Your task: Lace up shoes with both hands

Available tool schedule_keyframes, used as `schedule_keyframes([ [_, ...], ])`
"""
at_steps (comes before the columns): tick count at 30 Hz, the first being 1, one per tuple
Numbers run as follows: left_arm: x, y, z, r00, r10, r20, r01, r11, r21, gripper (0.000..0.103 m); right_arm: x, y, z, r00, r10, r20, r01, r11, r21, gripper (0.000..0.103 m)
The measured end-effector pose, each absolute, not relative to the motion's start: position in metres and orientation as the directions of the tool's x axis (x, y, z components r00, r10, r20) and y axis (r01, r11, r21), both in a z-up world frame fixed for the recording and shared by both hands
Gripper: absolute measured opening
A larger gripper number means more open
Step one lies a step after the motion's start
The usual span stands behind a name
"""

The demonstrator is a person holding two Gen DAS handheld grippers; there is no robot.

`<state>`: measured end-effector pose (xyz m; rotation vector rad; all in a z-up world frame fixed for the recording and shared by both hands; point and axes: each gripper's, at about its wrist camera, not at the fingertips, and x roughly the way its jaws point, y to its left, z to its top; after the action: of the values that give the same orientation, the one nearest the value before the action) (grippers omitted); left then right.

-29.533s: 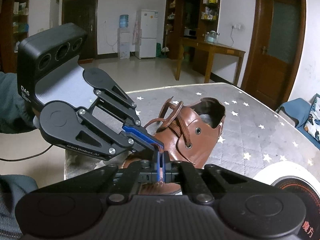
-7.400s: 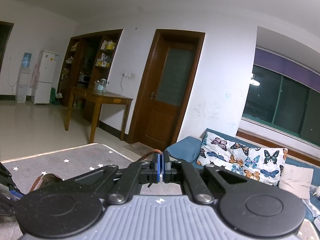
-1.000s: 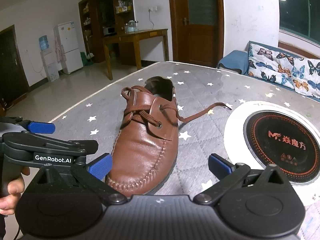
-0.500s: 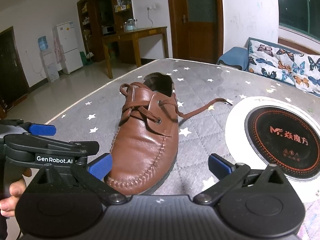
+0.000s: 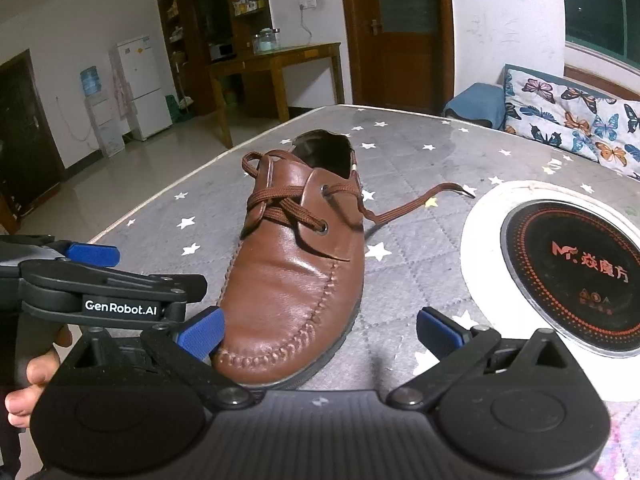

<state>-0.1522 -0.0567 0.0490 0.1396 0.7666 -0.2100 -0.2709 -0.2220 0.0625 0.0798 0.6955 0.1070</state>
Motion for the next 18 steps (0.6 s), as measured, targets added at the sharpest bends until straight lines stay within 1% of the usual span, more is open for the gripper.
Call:
schedule_keyframes([
  [18, -0.140, -0.056, 0.046, 0.706, -0.136, -0.695, 0.239, 0.970, 0.052, 0.103, -0.266, -0.235, 0.060, 0.755, 0.116, -0.645, -0.055, 0.992, 0.115, 0.103],
])
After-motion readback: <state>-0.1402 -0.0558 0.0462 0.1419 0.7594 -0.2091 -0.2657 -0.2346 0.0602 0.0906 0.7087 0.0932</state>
